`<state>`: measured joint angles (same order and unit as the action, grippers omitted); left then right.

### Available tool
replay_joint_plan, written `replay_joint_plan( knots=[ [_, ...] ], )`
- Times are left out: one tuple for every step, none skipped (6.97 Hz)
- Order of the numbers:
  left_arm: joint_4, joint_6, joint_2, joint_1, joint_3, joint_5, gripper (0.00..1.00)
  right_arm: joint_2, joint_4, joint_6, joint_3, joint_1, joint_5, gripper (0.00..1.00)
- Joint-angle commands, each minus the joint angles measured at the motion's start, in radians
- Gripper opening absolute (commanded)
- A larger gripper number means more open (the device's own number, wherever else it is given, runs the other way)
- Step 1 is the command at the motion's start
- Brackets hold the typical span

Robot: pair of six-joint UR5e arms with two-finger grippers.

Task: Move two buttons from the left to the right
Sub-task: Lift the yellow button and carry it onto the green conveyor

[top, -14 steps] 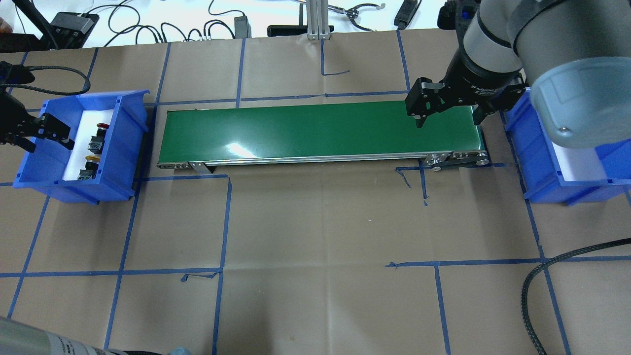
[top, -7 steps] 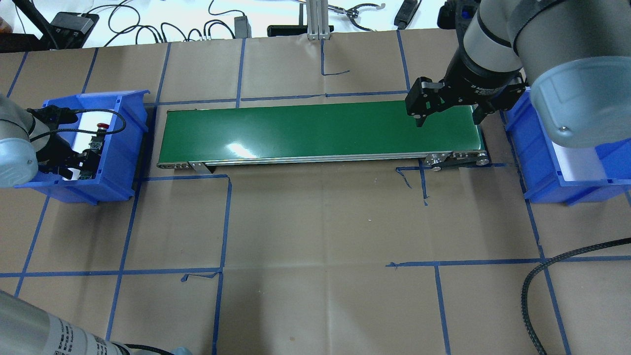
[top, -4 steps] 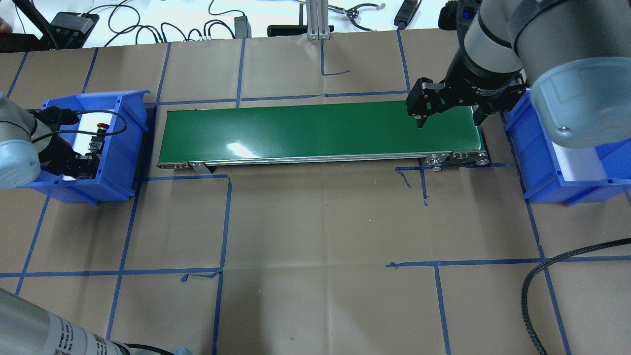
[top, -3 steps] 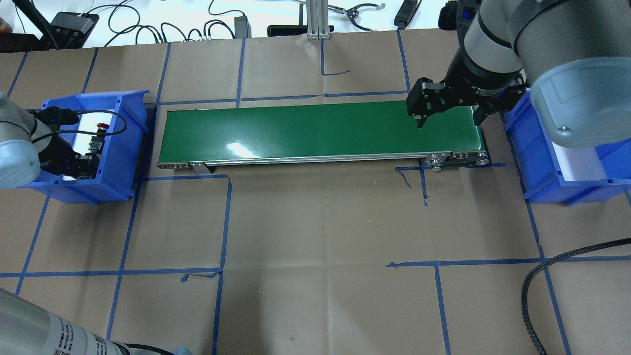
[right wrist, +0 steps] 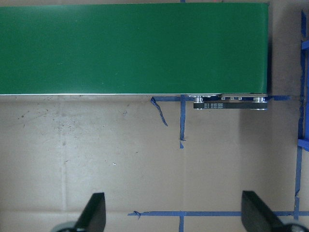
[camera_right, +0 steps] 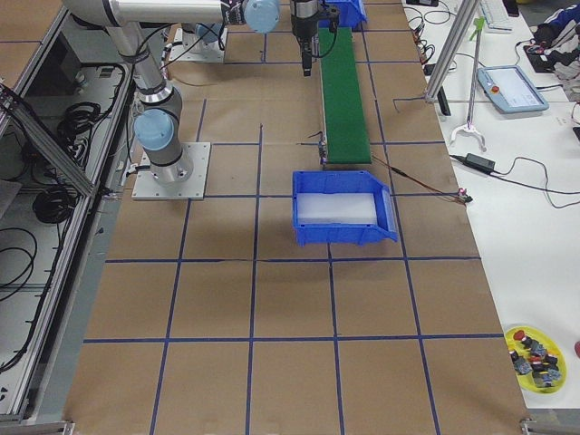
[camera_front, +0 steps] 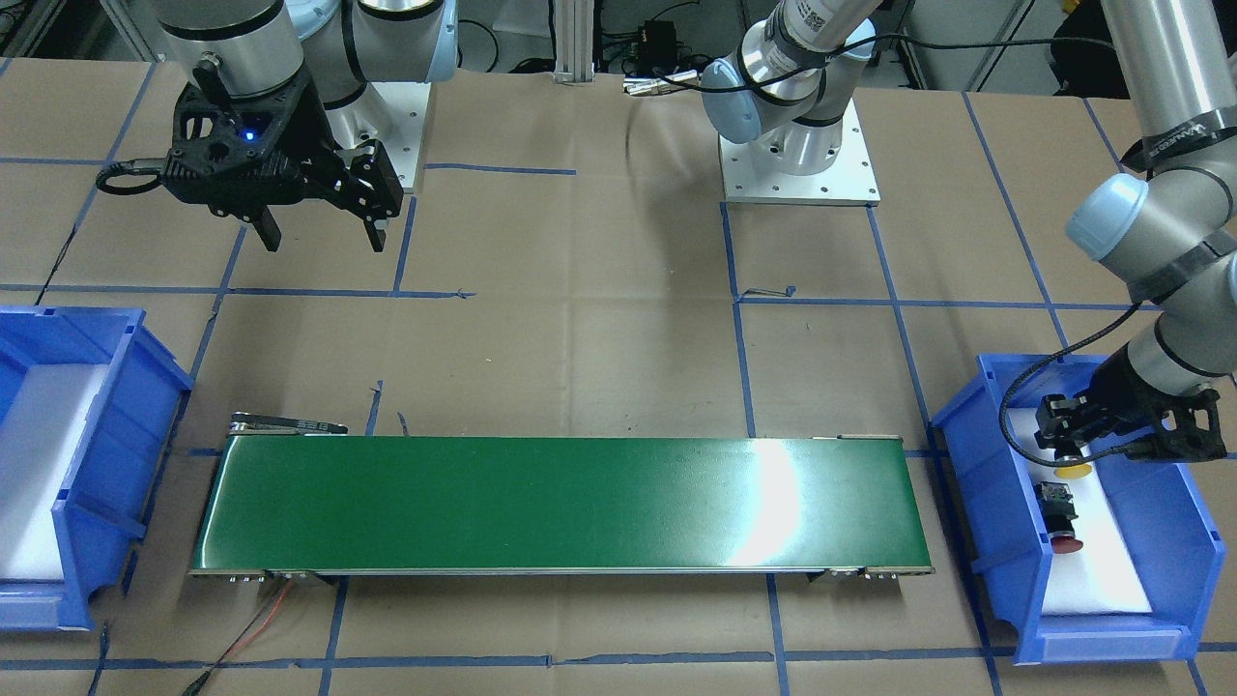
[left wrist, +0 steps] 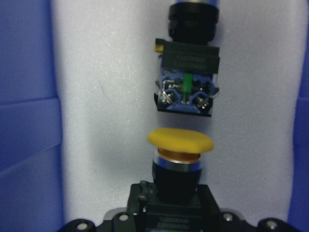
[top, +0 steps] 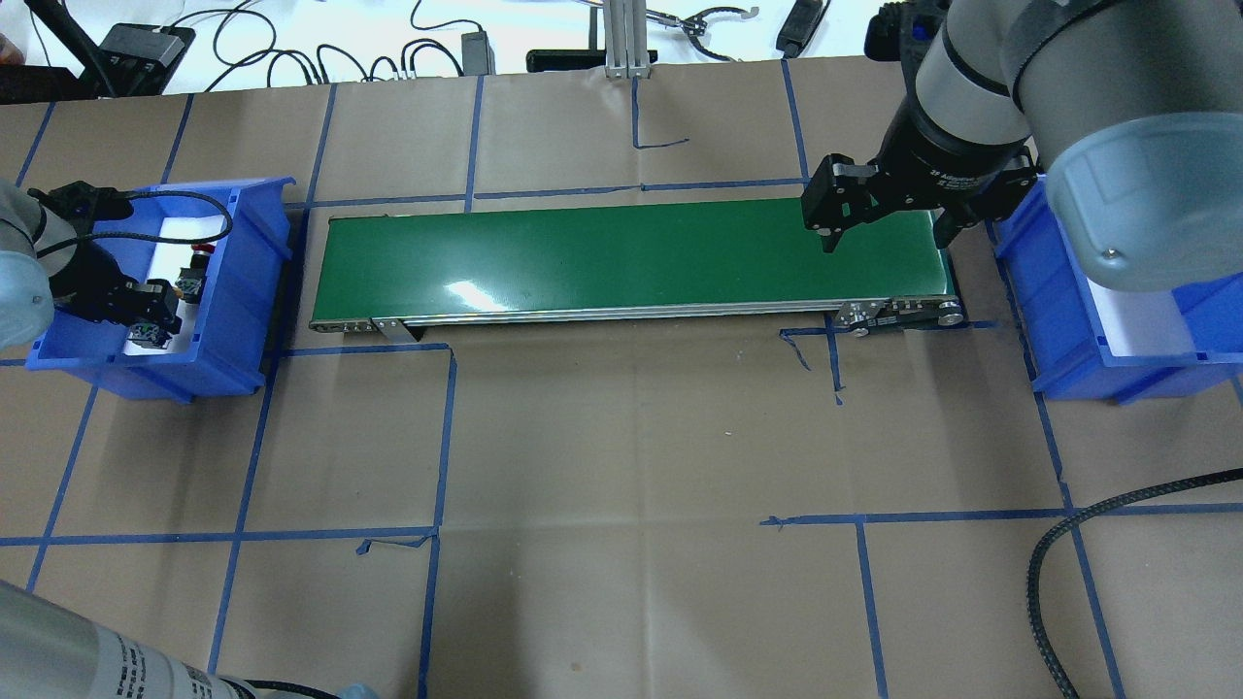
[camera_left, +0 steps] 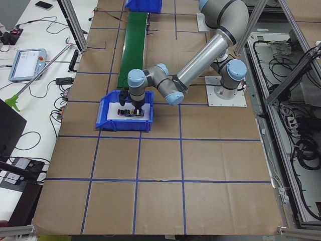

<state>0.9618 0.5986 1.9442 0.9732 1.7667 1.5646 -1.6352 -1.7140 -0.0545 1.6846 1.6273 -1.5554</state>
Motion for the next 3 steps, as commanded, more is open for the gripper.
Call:
replay_joint_plan(
  knots=[
    [0.235,0.001,-0.051,0.001,-0.144,0.0,0.11,0.002,0.001,0.001,0.001,0.003,0.002,1.0],
    [0.332,0.0,-0.06,0.002,-0.211,0.0,0.11,0.002,0.001,-0.002,0.001,0.005,0.003,1.0],
    [0.386,-0.011,-0.062,0.009,-0.263,0.0,0.11,0.002,0.001,-0.002,0.003,0.005,0.002,1.0]
  ],
)
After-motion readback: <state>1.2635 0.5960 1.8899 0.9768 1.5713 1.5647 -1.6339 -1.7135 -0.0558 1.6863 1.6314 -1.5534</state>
